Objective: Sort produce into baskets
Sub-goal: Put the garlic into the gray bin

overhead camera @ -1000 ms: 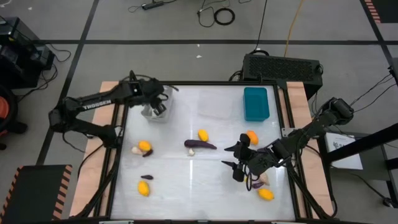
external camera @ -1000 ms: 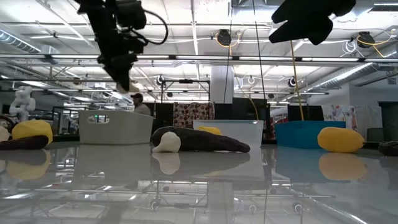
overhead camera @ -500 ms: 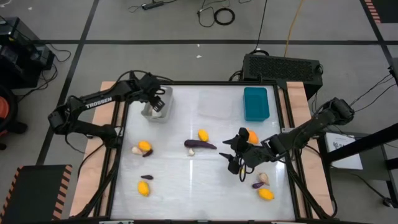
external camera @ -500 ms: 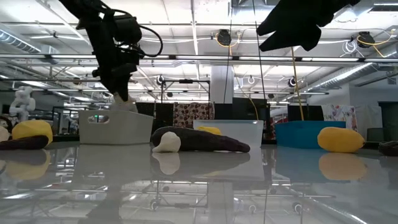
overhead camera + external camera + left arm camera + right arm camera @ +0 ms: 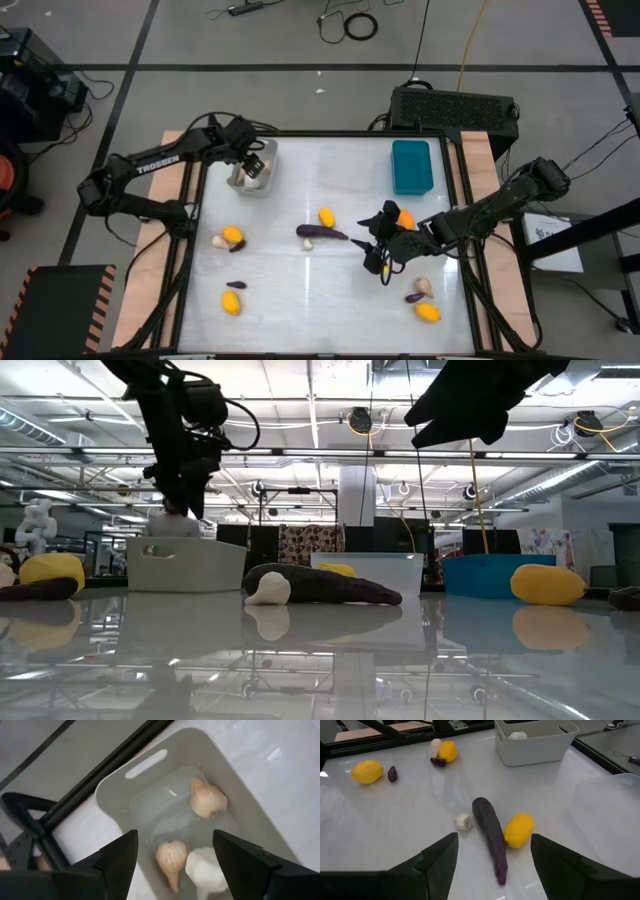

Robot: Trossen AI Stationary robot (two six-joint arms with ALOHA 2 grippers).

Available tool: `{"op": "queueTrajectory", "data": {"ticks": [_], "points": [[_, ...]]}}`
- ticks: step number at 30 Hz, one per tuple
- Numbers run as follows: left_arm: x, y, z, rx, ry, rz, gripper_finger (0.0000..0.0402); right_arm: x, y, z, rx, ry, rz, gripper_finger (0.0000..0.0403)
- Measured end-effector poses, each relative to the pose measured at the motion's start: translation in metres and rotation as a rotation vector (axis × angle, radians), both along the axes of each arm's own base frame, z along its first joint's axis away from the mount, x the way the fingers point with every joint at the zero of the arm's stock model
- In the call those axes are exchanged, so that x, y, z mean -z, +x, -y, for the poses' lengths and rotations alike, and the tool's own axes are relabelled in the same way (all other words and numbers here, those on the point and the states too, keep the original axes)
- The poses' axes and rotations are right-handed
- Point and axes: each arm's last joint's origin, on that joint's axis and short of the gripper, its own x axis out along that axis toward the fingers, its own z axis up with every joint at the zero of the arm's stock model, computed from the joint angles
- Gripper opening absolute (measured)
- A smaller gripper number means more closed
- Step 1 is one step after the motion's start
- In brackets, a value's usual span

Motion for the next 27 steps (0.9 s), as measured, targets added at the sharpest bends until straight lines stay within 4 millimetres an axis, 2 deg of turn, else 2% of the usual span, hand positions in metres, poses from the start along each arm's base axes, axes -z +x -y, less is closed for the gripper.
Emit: {"op": "queueTrajectory", "data": {"ticks": [4, 8, 12, 18, 27], "points": [[-0.014, 0.0, 0.008, 0.003, -0.08, -0.005, 0.0264, 0.0, 0.001, 0.002, -0.004, -0.018, -0.006, 0.0242], [-0.02, 0.005, 0.026, 0.127, -0.219, 0.077, 0.0264, 0.0, 0.002, 0.006, 0.012, -0.018, -0.006, 0.0242], [-0.018, 0.013, 0.055, 0.234, -0.341, 0.08, 0.0264, 0.0, 0.003, 0.007, 0.017, -0.018, -0.006, 0.0242], [-0.015, 0.022, 0.101, 0.332, -0.415, 0.007, 0.0264, 0.0, 0.003, 0.007, 0.02, -0.009, -0.003, 0.0242], [-0.013, 0.013, 0.165, 0.31, -0.499, -0.132, 0.0265, 0.0, 0.003, 0.007, 0.027, 0.008, 0.001, 0.0242]]}}
